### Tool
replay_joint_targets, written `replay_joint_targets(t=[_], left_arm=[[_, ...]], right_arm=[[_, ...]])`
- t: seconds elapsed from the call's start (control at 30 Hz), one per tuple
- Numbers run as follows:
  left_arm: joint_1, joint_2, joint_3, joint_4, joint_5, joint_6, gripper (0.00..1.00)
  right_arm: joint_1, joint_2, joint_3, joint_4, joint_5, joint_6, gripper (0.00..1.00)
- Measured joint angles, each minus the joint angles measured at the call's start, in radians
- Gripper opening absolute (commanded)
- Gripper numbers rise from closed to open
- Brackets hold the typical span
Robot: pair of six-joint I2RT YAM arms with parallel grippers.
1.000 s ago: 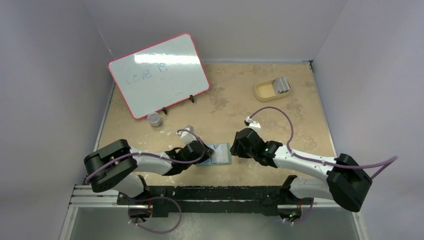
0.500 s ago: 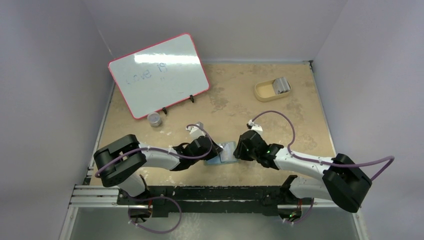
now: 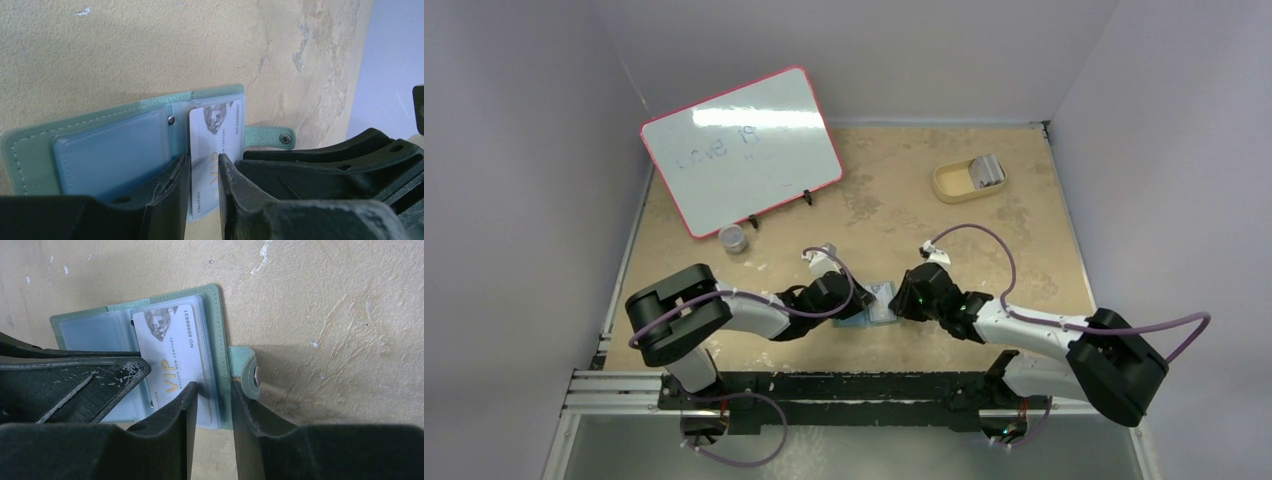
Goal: Put the credit cards into the card holder
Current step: Insert the credit card into the card holder, then pick up the credit card from the storage box.
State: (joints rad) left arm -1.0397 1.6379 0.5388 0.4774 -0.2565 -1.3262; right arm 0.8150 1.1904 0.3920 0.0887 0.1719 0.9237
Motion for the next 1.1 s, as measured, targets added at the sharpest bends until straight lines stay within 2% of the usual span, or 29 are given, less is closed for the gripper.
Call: replay_joint_targets(t=[0.13,0.33,0.5,0.57,0.67,0.77,0.87,1.1], left_arm=[[0.0,-0.006,0.006,-0.007,0.0,0.028,0.29],[0.003,-0.069,0.009,-0.086,-0.001,0.063,0.33],[0.022,-0.174,0.009,-0.193,-0.019,0.102,0.4],[0.037,-0.225,0.009,-0.244,-0.027,0.127,0.48],[0.066,-0.308,0.009,-0.324,-0.036,0.17,0.53],[0.092,-0.404,0.011,-0.414,-0.044,0.22,0.62],[0.107,-0.486,0.045,-0.531,-0.049,0.283,0.65],[0.11,-0.566,0.165,-0.761,-0.02,0.418,0.67]], right_arm=[[0.0,-0.023,-0.005,-0.018,-0.011,0.005,0.36],[0.003,-0.164,0.023,-0.164,-0.001,-0.009,0.39],[-0.008,-0.238,0.16,-0.306,0.072,-0.078,0.41],[-0.035,-0.232,0.237,-0.343,0.111,-0.136,0.41],[-0.113,-0.184,0.362,-0.37,0.169,-0.24,0.42],[-0.214,-0.08,0.508,-0.373,0.241,-0.364,0.43],[-0.304,0.029,0.625,-0.358,0.289,-0.483,0.44],[-0.524,0.281,0.814,-0.295,0.319,-0.724,0.47]])
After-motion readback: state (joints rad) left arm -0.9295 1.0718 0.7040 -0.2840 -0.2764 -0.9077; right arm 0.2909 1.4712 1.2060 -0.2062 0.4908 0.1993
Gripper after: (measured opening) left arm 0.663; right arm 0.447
